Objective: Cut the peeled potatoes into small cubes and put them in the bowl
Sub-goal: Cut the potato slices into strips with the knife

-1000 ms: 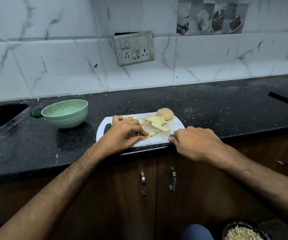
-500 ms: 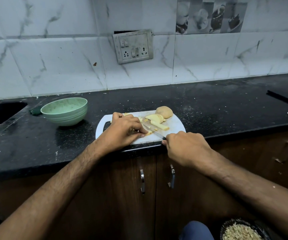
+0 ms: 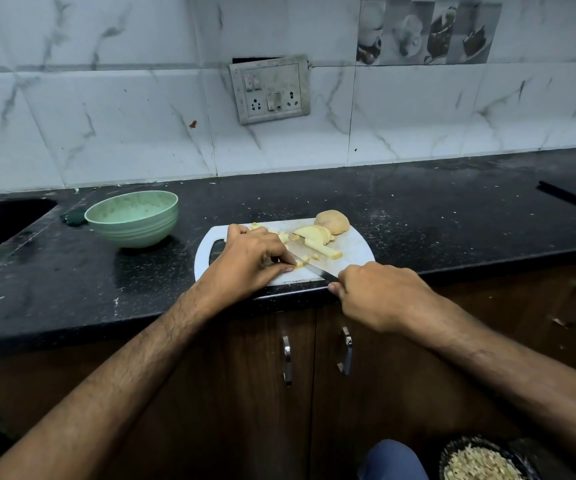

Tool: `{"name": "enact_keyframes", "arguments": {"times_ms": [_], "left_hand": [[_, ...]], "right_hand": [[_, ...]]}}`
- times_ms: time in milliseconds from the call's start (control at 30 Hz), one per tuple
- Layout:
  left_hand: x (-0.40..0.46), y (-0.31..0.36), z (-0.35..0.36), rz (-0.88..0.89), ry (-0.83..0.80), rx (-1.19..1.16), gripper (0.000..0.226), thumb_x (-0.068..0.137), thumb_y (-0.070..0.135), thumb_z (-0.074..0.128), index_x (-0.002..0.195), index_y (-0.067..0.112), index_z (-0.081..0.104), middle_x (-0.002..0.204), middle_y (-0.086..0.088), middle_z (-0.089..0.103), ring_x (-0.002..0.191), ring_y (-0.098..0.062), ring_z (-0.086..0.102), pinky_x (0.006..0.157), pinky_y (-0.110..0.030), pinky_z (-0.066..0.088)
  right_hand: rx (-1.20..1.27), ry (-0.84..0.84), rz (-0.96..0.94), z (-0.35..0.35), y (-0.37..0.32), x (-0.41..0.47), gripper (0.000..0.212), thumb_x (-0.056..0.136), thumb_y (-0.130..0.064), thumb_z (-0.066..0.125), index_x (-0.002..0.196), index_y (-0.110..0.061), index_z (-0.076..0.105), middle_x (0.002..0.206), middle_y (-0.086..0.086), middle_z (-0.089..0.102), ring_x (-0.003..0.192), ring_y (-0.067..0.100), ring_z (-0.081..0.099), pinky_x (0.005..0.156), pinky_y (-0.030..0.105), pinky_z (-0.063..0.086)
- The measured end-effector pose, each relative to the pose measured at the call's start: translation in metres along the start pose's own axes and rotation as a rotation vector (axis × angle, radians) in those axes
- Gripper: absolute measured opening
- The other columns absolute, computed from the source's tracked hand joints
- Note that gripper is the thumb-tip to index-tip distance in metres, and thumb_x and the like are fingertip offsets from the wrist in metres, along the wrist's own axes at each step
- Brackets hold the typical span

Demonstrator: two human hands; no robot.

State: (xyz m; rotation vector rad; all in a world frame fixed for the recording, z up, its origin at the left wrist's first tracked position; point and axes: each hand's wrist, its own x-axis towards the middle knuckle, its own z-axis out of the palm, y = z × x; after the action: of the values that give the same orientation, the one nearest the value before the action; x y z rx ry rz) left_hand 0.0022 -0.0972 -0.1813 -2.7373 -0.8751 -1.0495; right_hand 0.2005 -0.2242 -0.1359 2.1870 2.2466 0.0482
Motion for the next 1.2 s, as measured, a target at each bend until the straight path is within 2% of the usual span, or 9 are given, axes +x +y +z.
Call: {"name": "enact_keyframes", "arguments": {"times_ms": [133,333,433,567,667,867,1033,1100,1200], "left_hand": [[-0.002,0.004,-0.001,-0.017,0.01,0.059,0.007,0.085,0.03,0.08,0.09,0.034,0.076,0.084,0.021,0.064,0.09,-0.006,0.058,0.083,-0.033,0.018],[-0.007,0.007,-0.001,-0.153,0.056,-0.019,0.008,0.084,0.029,0.081,0.087,0.036,0.078,0.083,0.018,0.069,0.09,-0.002,0.059,0.084,-0.04,0.026],[-0.004,0.012,-0.003,-0.198,0.062,-0.03,0.013,0.081,0.024,0.083,0.086,0.035,0.076,0.075,0.021,0.067,0.085,-0.001,0.061,0.091,-0.042,0.028],[-0.003,0.017,-0.003,-0.261,0.045,-0.186,0.043,0.078,0.014,0.081,0.108,0.03,0.055,0.072,0.016,0.069,0.073,0.001,0.065,0.093,-0.052,0.045],[-0.001,0.016,-0.003,-0.313,0.025,-0.24,0.053,0.077,0.011,0.08,0.109,0.03,0.044,0.072,0.012,0.071,0.07,-0.001,0.065,0.091,-0.053,0.049],[-0.001,0.019,-0.004,-0.349,0.028,-0.271,0.05,0.077,0.011,0.08,0.108,0.028,0.045,0.072,0.014,0.07,0.07,-0.001,0.065,0.091,-0.051,0.05],[-0.004,0.021,-0.003,-0.374,0.065,-0.306,0.047,0.078,0.011,0.081,0.108,0.025,0.048,0.072,0.012,0.071,0.069,-0.003,0.067,0.087,-0.045,0.054],[-0.006,0.02,-0.002,-0.37,0.072,-0.302,0.048,0.078,0.015,0.082,0.107,0.029,0.047,0.073,0.015,0.071,0.07,-0.002,0.067,0.089,-0.048,0.053],[-0.007,0.019,-0.001,-0.363,0.076,-0.285,0.051,0.077,0.018,0.083,0.107,0.034,0.045,0.076,0.021,0.07,0.073,0.0,0.068,0.092,-0.053,0.05]], "right_hand": [[0.009,0.026,0.003,0.003,-0.004,0.006,0.04,0.105,-0.045,0.026,0.114,-0.02,0.055,0.115,0.006,0.062,0.098,0.028,0.058,0.073,0.038,0.035],[0.0,0.037,0.009,-0.011,0.007,-0.003,0.033,0.104,-0.049,0.027,0.093,-0.024,0.046,0.098,0.004,0.055,0.084,0.027,0.049,0.073,0.039,0.037],[-0.013,0.011,-0.004,-0.007,0.003,-0.008,0.034,0.104,-0.049,0.028,0.095,-0.024,0.048,0.104,0.005,0.059,0.091,0.029,0.056,0.073,0.038,0.037],[0.057,0.0,0.006,-0.001,-0.005,-0.005,0.033,0.104,-0.047,0.029,0.101,-0.021,0.051,0.113,0.007,0.061,0.095,0.028,0.056,0.073,0.037,0.036],[0.058,0.006,0.011,0.003,-0.008,-0.001,0.038,0.104,-0.045,0.028,0.114,-0.018,0.054,0.117,0.007,0.06,0.105,0.029,0.058,0.074,0.037,0.035],[0.003,-0.029,-0.011,-0.004,-0.008,0.004,0.037,0.104,-0.043,0.03,0.116,-0.018,0.053,0.117,0.006,0.06,0.105,0.029,0.058,0.075,0.038,0.035],[-0.205,0.204,-0.079,0.014,-0.008,-0.007,0.03,0.104,-0.034,0.033,0.116,-0.018,0.056,0.107,0.003,0.064,0.095,0.029,0.064,0.071,0.038,0.043],[-0.196,0.234,-0.073,0.011,-0.003,-0.006,0.032,0.105,-0.036,0.031,0.115,-0.019,0.057,0.107,0.003,0.064,0.095,0.029,0.064,0.069,0.037,0.04],[-0.087,0.168,-0.043,-0.001,0.002,-0.002,0.04,0.105,-0.044,0.025,0.11,-0.02,0.057,0.111,0.006,0.063,0.096,0.029,0.061,0.07,0.037,0.035]]}}
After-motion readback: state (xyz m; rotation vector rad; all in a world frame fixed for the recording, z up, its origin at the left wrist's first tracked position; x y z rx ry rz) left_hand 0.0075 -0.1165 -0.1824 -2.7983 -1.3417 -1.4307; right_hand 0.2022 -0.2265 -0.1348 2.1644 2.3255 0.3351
